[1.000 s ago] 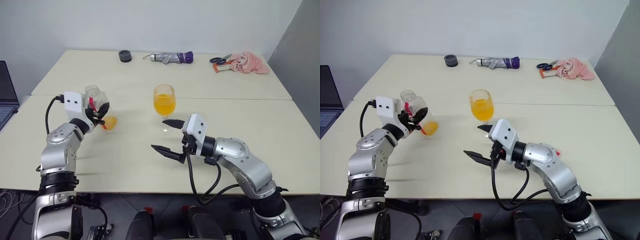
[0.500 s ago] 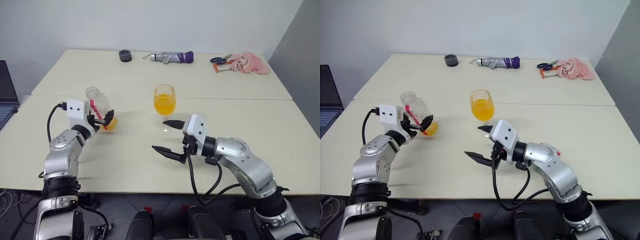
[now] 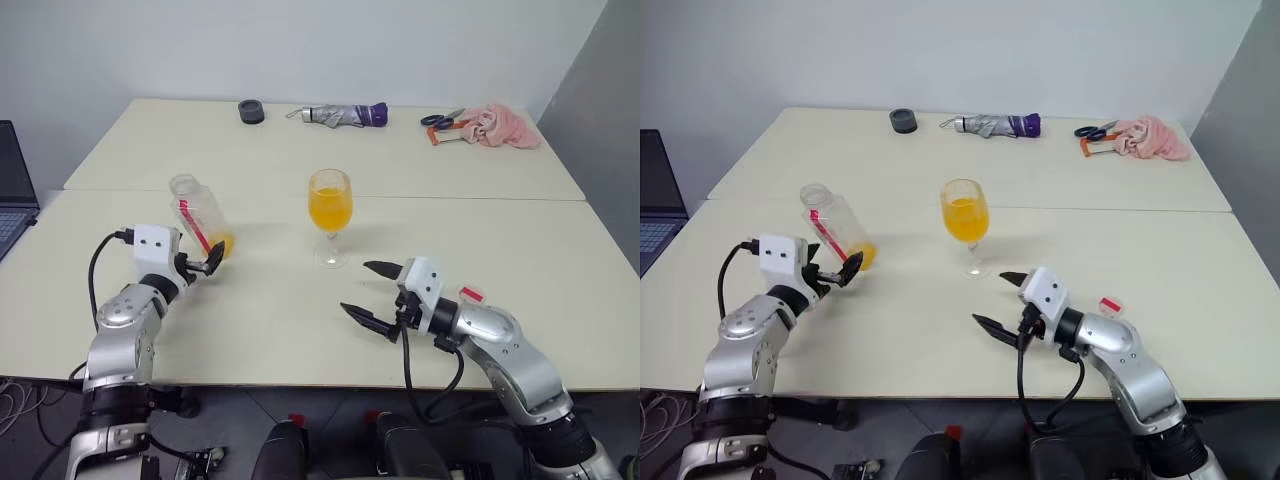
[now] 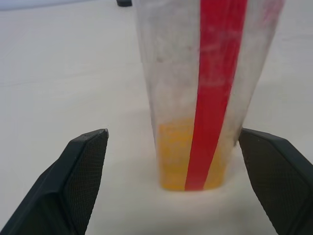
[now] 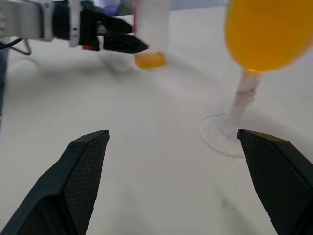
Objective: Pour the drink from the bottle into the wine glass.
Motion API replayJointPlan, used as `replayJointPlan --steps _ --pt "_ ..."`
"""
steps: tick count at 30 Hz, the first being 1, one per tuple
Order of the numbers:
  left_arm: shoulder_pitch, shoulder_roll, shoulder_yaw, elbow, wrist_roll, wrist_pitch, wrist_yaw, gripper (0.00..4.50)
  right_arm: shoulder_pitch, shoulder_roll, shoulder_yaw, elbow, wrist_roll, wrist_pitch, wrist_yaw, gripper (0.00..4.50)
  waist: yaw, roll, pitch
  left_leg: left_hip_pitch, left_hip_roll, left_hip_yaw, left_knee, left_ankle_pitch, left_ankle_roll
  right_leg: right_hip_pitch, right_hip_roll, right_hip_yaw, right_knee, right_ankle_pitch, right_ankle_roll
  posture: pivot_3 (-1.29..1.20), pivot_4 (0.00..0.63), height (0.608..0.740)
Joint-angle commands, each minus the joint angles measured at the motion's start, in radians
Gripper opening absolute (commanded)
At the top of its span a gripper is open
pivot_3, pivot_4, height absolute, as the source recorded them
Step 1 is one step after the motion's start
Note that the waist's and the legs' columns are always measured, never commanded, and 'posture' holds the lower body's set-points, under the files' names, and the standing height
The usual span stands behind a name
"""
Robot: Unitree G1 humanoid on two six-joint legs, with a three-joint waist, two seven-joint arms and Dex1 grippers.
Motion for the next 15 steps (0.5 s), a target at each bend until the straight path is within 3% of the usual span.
replayJointPlan --steps 1,8,15 --pt "0.078 -0.032 0.05 -0.14 -0.049 0.049 0.039 4.48 0.059 0.05 -0.073 0.029 -0.01 -0.104 -0.075 4.5 -0.001 0.0 0.0 0.0 0.001 0.0 0.0 0.0 0.0 0.0 0.0 0.0 0.0 0.0 0.0 0.0 0.15 0.74" --pt "0.234 -0.131 0.092 -0.312 -0.11 0.042 0.08 4.48 0.096 0.166 -0.161 0.158 -0.09 -0.258 -0.262 4.5 0.001 0.0 0.0 0.001 0.001 0.002 0.0 0.0 0.0 0.0 -0.001 0.003 -0.001 -0.001 0.002 0.0 0.15 0.74" --pt "0.275 -0.147 0.097 -0.355 -0.104 0.016 0.089 4.48 0.039 0.199 -0.204 0.281 -0.108 -0.331 -0.306 4.5 0.001 0.0 0.0 0.001 -0.001 0.004 -0.001 0.0 0.0 0.0 0.001 0.003 -0.003 -0.001 0.002 0.0 0.15 0.74"
